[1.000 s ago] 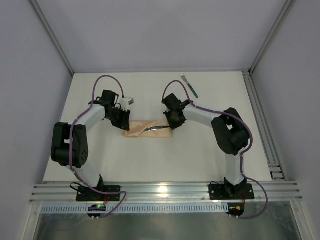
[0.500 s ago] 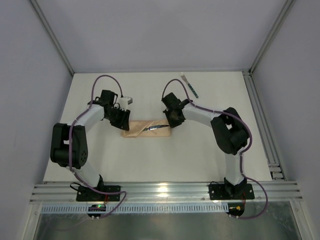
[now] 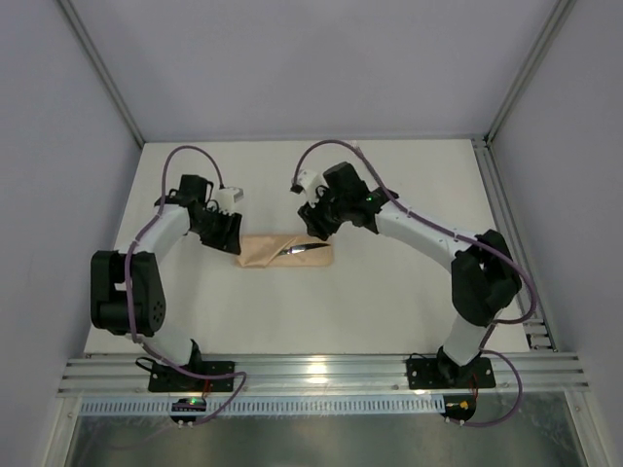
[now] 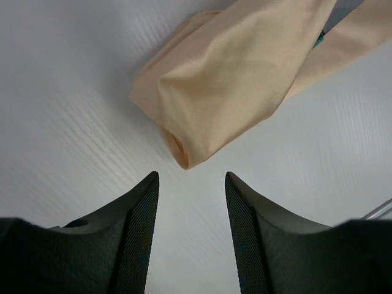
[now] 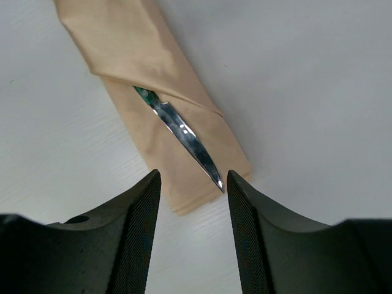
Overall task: Fold the napkin into a case and place the utensils inside
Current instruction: Smooth out the smaller rectangle-folded napkin at the center of the board.
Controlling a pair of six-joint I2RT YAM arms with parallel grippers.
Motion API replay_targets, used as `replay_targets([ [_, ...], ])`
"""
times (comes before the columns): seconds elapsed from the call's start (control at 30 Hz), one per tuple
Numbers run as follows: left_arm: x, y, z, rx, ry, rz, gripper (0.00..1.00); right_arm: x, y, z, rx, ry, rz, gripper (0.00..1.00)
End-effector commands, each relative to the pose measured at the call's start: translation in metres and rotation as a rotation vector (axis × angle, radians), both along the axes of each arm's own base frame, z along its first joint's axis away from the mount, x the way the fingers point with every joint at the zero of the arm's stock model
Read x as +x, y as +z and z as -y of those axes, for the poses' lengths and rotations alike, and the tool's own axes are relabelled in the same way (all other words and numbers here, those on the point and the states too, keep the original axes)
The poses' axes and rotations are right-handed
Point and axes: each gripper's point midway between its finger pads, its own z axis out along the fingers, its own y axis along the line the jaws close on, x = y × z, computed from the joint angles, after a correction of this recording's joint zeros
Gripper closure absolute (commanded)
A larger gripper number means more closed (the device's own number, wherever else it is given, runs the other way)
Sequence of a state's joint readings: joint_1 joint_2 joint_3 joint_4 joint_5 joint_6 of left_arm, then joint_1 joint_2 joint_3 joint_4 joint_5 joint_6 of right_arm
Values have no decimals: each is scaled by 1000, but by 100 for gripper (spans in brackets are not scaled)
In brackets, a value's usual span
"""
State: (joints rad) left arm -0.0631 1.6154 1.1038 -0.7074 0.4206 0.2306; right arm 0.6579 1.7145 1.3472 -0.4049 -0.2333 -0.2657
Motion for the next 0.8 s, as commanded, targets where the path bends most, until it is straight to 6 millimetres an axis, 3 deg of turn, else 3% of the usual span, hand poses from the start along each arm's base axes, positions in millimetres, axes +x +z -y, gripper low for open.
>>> replay_targets([
  [0.0, -19, 6, 3, -29, -42, -24, 50, -8, -12, -44, 13, 291, 41, 48],
  [0.07, -22, 0, 2, -23, -48, -42, 50, -6, -28, -55, -2, 322, -5, 48],
  [0.17, -24, -11, 3, -31, -49, -74, 51, -9, -55, -52, -62, 314, -62, 49],
  [0.3, -25, -21, 5, -41, -45, -104, 57, -7, -73, -49, -85, 281, -70, 50],
  [0.5, -26, -28, 11, -77, -53, -126, 68, -3, -89, -48, -118, 235, -97, 52],
  [0.77, -27, -28, 15, -102, -65, -126, 75, -33, -104, -45, -124, 302, -223, 60],
])
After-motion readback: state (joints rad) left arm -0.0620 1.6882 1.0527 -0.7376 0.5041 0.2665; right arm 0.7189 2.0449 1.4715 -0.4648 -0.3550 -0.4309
